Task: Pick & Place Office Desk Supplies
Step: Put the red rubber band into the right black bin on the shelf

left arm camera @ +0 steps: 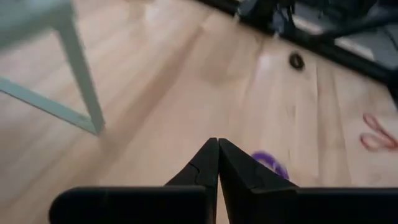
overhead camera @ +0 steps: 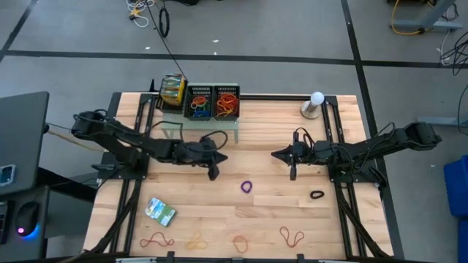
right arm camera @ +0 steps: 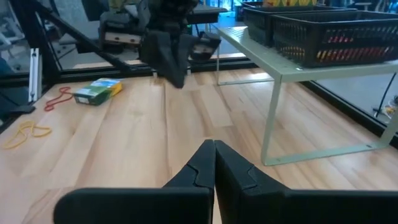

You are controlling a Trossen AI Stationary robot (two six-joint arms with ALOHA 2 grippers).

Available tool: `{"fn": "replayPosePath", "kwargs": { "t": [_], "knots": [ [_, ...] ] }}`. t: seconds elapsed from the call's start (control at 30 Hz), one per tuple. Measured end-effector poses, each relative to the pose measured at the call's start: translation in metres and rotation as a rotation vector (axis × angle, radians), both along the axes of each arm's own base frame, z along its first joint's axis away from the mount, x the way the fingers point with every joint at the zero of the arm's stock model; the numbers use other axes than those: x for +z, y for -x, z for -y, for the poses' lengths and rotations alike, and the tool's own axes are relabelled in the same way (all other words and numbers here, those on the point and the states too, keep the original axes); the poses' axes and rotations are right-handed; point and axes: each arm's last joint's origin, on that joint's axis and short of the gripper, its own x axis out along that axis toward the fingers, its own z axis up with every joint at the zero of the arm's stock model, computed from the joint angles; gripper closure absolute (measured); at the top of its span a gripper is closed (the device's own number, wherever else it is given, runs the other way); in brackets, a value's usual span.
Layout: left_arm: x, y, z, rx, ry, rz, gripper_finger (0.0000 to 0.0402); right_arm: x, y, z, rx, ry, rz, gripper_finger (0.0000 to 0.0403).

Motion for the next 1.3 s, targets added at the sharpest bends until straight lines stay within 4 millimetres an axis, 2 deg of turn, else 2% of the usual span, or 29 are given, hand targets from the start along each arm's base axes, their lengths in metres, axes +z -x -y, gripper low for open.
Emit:
{"fn": "replayPosePath", "kwargs": {
  "t": [0.1, 0.23, 0.33, 0.43, 0.53, 0.63, 0.9, 1.03, 1.3],
  "knots": [
    [0.000, -0.003, 0.012, -0.053, -0.013, -0.091, 0.0391, 0.000, 0.000, 0.000, 0.015, 0.011, -0.005, 0.0398],
    [0.012, -0.002, 0.035, -0.144, -0.030, -0.243, 0.0395, 0.000, 0.000, -0.001, 0.029, 0.018, -0.007, 0.0400],
    [0.027, 0.003, 0.058, -0.193, -0.006, -0.343, 0.0381, 0.000, 0.000, -0.001, 0.029, 0.026, -0.008, 0.0399],
    [0.029, 0.012, 0.083, -0.198, 0.046, -0.458, 0.0359, 0.000, 0.000, -0.001, 0.027, 0.027, -0.007, 0.0395],
    [0.025, 0.018, 0.110, -0.217, 0.081, -0.557, 0.0338, 0.000, 0.000, 0.000, 0.019, 0.029, -0.007, 0.0394],
    [0.012, 0.024, 0.137, -0.261, 0.090, -0.675, 0.0323, 0.000, 0.000, 0.000, -0.006, 0.033, -0.004, 0.0393],
    [-0.012, 0.046, 0.202, -0.408, 0.215, -0.894, 0.0307, 0.000, 0.000, 0.001, -0.012, 0.035, -0.007, 0.0393],
    [-0.015, 0.058, 0.221, -0.402, 0.275, -0.938, 0.0307, 0.000, 0.000, 0.001, -0.012, 0.035, -0.006, 0.0392],
    [-0.033, 0.076, 0.241, -0.279, 0.408, -1.077, 0.0307, 0.000, 0.000, 0.001, -0.011, 0.035, -0.006, 0.0392]
  ]
}}
